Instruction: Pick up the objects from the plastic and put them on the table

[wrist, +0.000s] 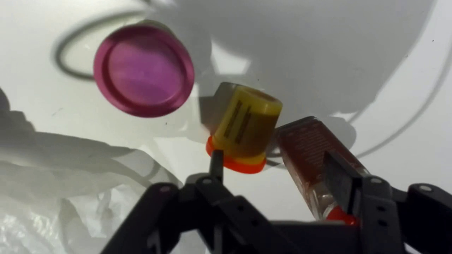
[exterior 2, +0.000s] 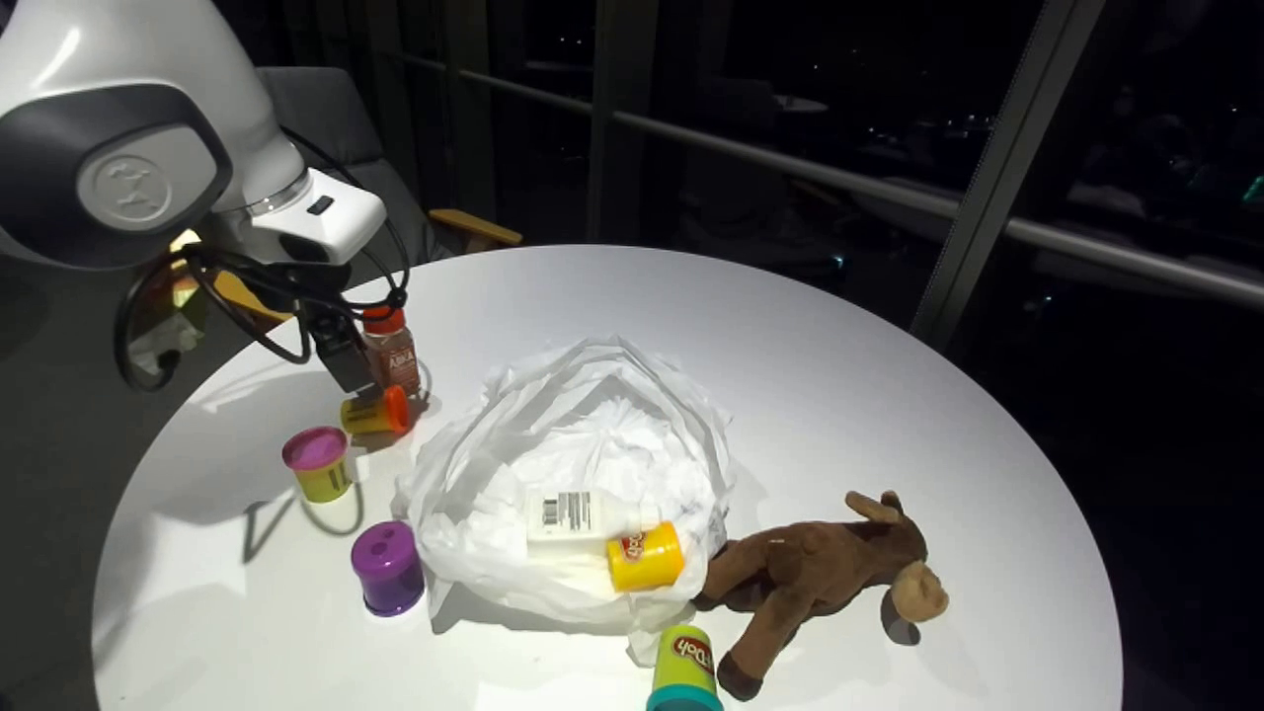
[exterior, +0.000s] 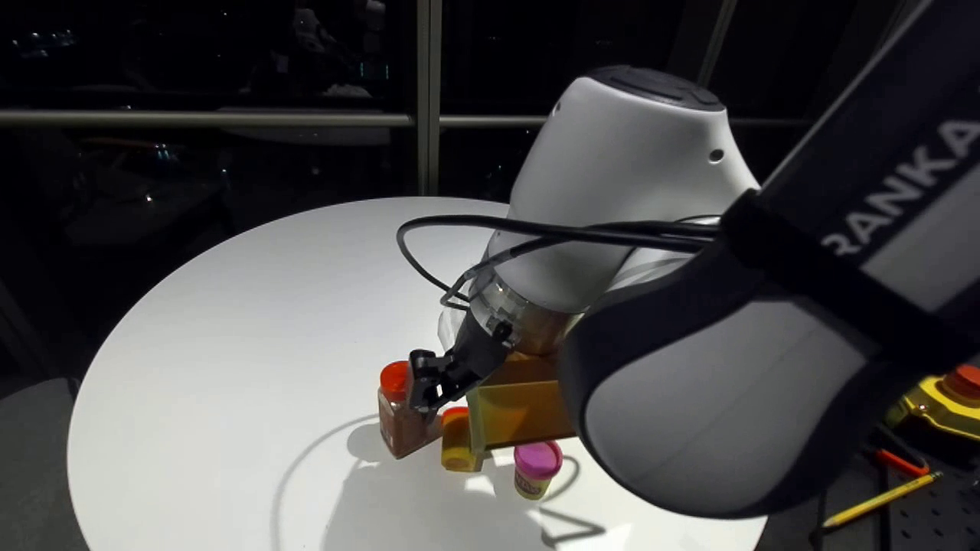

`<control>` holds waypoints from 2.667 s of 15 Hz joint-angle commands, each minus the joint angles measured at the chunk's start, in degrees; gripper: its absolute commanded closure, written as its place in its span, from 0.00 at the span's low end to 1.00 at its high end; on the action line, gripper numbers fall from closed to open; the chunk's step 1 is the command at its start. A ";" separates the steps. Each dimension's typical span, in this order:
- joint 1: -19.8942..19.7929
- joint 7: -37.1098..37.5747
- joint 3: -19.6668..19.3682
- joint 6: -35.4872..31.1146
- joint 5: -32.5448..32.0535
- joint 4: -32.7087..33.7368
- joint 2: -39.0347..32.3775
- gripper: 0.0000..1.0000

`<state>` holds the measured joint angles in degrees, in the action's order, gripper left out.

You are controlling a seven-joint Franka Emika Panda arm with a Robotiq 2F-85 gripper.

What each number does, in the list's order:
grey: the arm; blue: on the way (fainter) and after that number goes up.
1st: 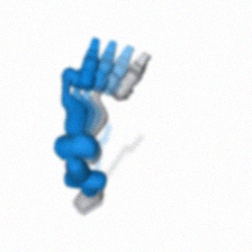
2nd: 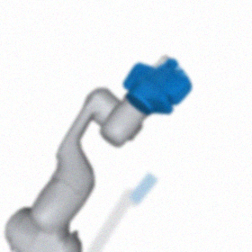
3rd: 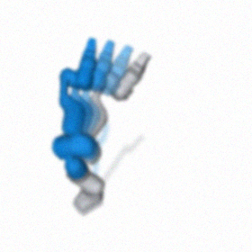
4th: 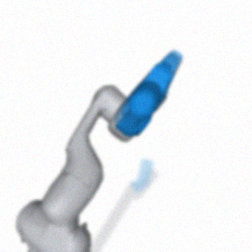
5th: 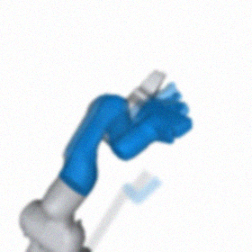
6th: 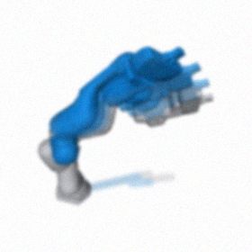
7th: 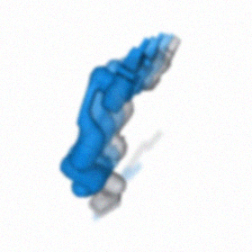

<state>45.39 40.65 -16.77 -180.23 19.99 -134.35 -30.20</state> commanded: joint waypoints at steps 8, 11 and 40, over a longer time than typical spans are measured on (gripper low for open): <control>6.95 1.16 -13.70 -4.97 0.38 -11.65 11.74 0.00; 12.08 1.89 -25.86 -2.14 1.14 -14.47 15.92 0.00; -40.58 1.95 5.90 19.99 -1.53 13.72 -6.32 0.00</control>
<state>6.29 42.22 -11.99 -157.45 19.61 -123.10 -34.13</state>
